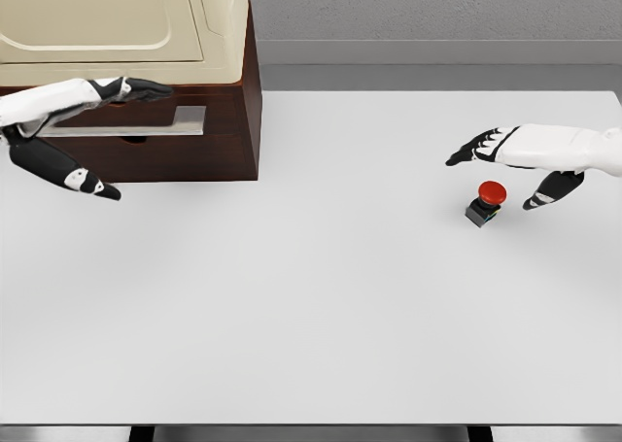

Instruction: Open the cabinet drawer with left arm, and place a switch into the drawer with right arm

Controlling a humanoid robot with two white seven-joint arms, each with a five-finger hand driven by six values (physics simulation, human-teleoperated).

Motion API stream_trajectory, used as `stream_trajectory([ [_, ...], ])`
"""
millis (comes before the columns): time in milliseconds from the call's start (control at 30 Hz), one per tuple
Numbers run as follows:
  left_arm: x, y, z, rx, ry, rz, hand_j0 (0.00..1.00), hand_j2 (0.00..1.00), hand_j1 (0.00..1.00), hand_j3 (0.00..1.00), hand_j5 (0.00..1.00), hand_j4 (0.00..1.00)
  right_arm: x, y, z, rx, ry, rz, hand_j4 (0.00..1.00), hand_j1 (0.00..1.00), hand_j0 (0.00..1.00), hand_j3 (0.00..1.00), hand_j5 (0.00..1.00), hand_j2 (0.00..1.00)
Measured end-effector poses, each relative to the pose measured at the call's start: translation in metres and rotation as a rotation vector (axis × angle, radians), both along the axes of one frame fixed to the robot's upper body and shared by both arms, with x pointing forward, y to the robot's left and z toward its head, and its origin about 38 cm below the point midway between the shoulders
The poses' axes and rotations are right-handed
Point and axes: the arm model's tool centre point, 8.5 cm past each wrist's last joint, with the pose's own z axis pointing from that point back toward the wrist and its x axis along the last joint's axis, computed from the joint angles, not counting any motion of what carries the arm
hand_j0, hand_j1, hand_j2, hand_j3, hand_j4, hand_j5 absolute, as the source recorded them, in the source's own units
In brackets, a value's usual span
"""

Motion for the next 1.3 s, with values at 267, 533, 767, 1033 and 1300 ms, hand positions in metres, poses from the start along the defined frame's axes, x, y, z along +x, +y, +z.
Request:
stream_trajectory([
  [267,0.006,0.006,-0.01,-0.01,0.124,0.093,1.0,1.0,1.0,1.0,1.0,1.0,0.003,-0.007,0.0,-0.047,-0.015,-0.018,1.0,1.0,1.0,1.0,1.0,1.0],
  [533,0.013,0.01,-0.014,0.018,0.205,0.182,1.0,1.0,1.0,1.0,1.0,1.0,-0.001,-0.014,-0.021,-0.057,0.035,-0.037,1.0,1.0,1.0,1.0,1.0,1.0],
  [767,0.022,0.004,-0.006,0.087,0.136,0.207,1.0,1.0,1.0,1.0,1.0,1.0,0.001,-0.005,-0.029,-0.043,0.048,-0.024,1.0,1.0,1.0,1.0,1.0,1.0],
  [1033,0.026,-0.012,-0.021,0.057,0.152,0.183,1.0,1.0,1.0,1.0,1.0,1.0,0.011,-0.003,-0.047,-0.018,0.083,-0.054,1.0,1.0,1.0,1.0,1.0,1.0],
  [1300,0.03,-0.012,-0.031,0.051,0.174,0.19,1.0,1.0,1.0,1.0,1.0,1.0,0.021,-0.006,-0.061,-0.017,0.103,-0.093,1.0,1.0,1.0,1.0,1.0,1.0],
])
